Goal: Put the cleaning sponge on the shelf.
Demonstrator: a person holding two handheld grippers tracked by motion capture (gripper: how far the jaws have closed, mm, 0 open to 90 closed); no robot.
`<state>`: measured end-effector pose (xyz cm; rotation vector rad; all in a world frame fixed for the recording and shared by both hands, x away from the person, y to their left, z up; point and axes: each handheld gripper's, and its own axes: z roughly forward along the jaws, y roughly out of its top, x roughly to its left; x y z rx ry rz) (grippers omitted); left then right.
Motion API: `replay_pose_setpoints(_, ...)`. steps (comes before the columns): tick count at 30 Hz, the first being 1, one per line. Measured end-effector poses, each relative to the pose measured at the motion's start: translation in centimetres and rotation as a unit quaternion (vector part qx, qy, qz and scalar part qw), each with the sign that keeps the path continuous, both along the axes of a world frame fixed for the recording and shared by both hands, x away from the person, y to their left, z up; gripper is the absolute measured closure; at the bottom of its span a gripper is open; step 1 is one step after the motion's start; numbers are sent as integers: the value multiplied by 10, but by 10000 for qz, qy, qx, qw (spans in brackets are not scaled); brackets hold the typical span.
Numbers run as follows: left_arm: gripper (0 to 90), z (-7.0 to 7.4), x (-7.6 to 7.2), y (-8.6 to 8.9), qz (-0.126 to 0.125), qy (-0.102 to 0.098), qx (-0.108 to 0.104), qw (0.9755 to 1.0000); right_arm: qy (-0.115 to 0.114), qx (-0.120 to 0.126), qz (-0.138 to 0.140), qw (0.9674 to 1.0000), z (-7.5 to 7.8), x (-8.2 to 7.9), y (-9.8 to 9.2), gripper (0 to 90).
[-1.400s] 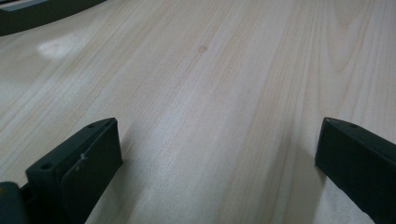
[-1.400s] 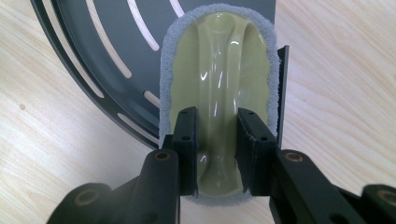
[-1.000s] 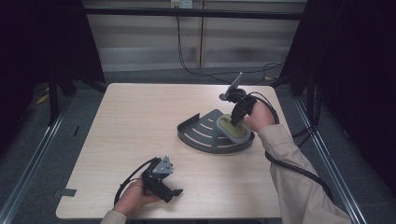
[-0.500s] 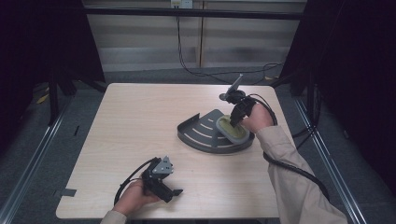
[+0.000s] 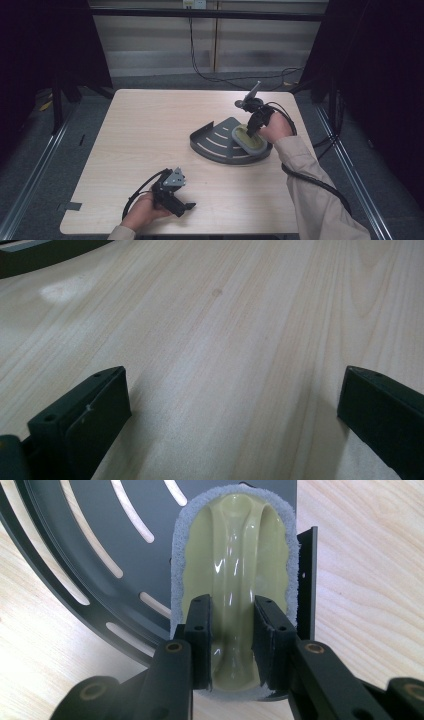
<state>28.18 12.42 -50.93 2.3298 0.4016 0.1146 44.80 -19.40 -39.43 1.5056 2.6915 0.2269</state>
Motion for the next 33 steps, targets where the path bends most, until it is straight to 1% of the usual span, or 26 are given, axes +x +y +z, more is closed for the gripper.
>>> replay_pose_setpoints(8,0,0,0,0,2,0,-2,10000,14,-46,13,10000,-4,0,2,710)
replay_pose_setpoints(16,0,0,0,0,2,-3,-5,10000,11,-26,12,10000,-6,1,1,709)
replay_pose_setpoints(17,0,0,0,0,-16,-4,18,10000,15,-35,0,10000,-6,1,1,709)
replay_pose_setpoints(18,0,0,0,0,-3,4,-9,10000,4,-27,-5,10000,-7,1,1,709)
replay_pose_setpoints(21,0,0,0,0,-18,-5,15,10000,-9,-8,-30,10000,-9,1,-2,709)
replay_pose_setpoints(28,0,0,0,0,4,-2,-4,10000,-9,2,-74,10000,-13,1,-5,709)
replay_pose_setpoints(33,0,0,0,0,5,-1,-4,10000,18,-6,-84,10000,-15,1,-6,709)
